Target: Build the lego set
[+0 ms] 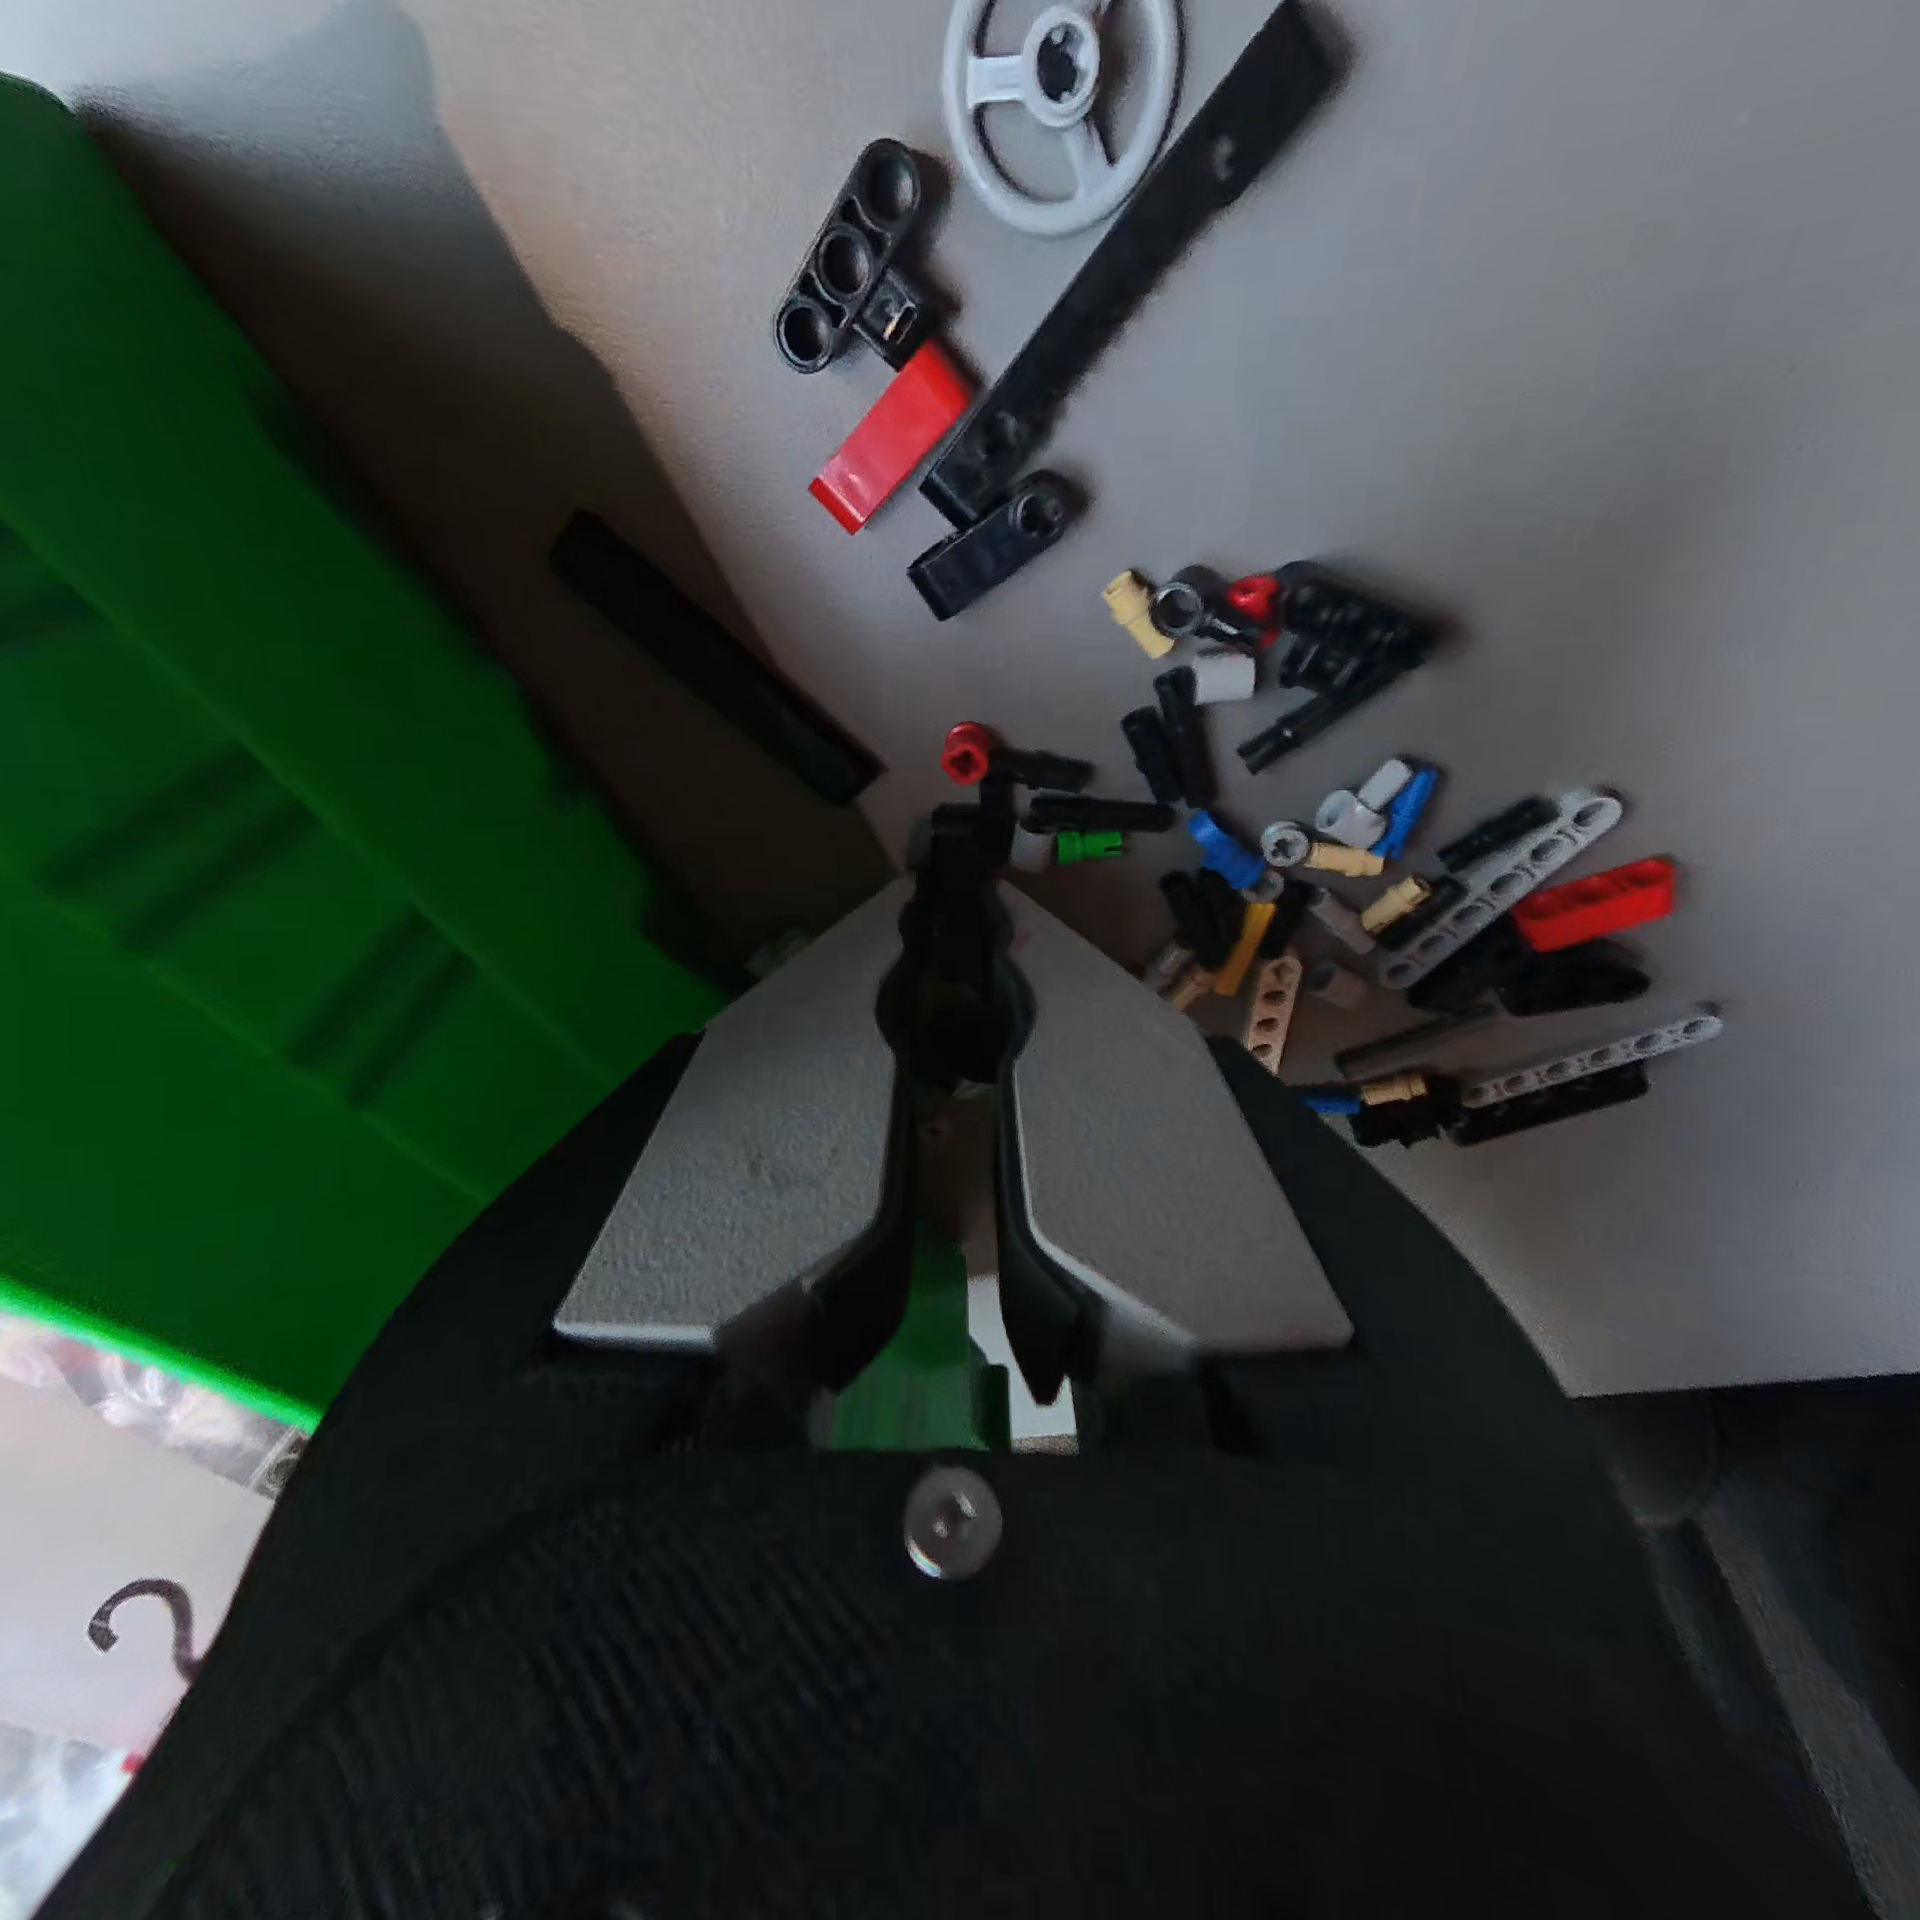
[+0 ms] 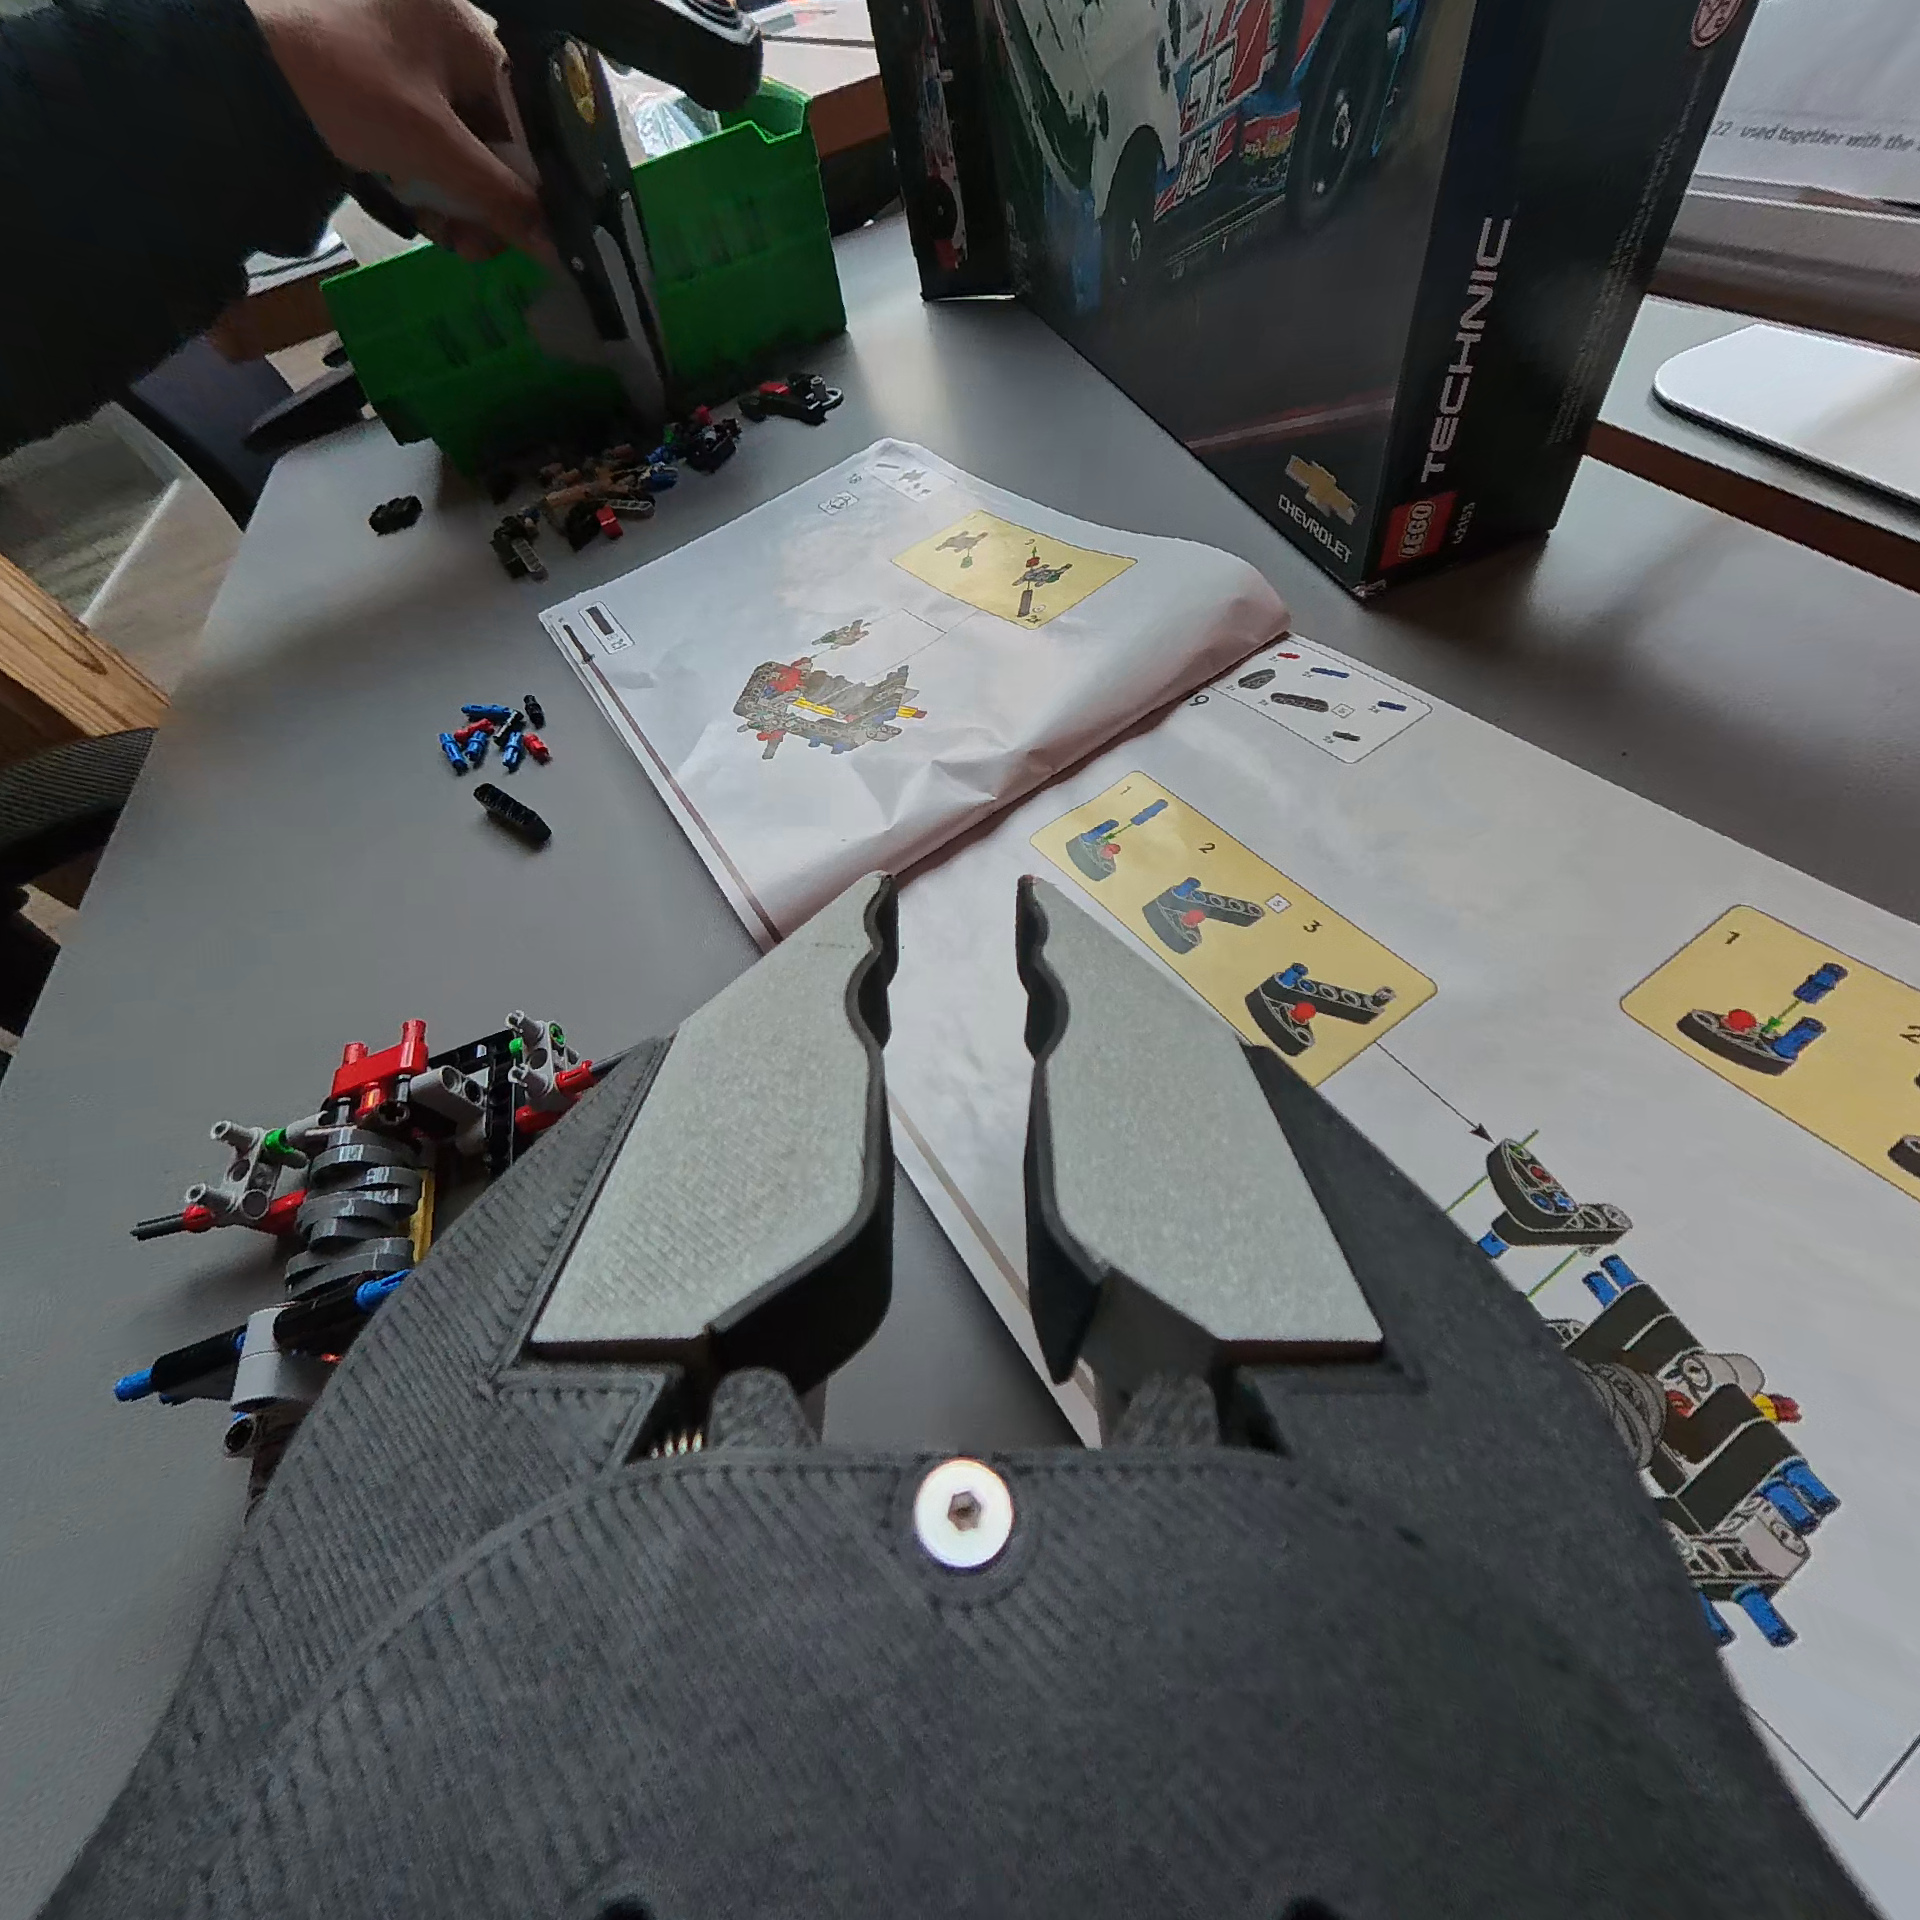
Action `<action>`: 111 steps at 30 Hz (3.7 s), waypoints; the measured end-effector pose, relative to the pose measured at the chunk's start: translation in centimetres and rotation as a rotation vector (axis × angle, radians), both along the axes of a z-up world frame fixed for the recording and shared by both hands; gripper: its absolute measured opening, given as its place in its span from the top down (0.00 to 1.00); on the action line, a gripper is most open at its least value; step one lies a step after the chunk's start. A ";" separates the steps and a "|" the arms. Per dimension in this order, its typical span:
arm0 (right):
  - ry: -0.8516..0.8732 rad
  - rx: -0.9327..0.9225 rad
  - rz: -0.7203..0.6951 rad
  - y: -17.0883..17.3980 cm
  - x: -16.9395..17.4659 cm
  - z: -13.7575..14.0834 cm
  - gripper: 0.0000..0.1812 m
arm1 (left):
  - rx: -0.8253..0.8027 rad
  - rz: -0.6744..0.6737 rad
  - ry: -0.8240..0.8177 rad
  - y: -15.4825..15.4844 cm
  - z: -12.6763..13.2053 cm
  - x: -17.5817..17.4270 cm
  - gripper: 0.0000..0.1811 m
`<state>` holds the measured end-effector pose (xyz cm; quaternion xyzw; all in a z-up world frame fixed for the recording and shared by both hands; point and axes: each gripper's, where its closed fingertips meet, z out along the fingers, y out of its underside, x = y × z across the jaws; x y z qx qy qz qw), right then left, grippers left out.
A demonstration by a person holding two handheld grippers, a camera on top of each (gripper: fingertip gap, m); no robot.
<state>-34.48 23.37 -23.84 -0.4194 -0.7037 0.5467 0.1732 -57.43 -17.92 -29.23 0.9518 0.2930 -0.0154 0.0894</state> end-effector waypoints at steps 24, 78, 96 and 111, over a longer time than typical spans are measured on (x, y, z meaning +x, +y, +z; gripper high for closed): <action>0.003 0.004 0.003 -0.1 0.0 0.0 0.89 | 0.546 -0.586 0.011 19.7 3.9 26.4 0.97; 0.001 -0.010 -0.007 0.1 0.0 0.1 0.89 | 0.512 -0.117 0.373 4.6 9.0 7.4 0.90; 0.008 -0.002 -0.008 0.0 0.0 0.1 0.89 | 0.381 -0.040 0.137 5.8 0.5 9.5 0.83; 0.008 -0.003 -0.007 0.1 0.0 0.1 0.89 | 0.319 -0.098 0.158 5.3 0.5 10.0 0.96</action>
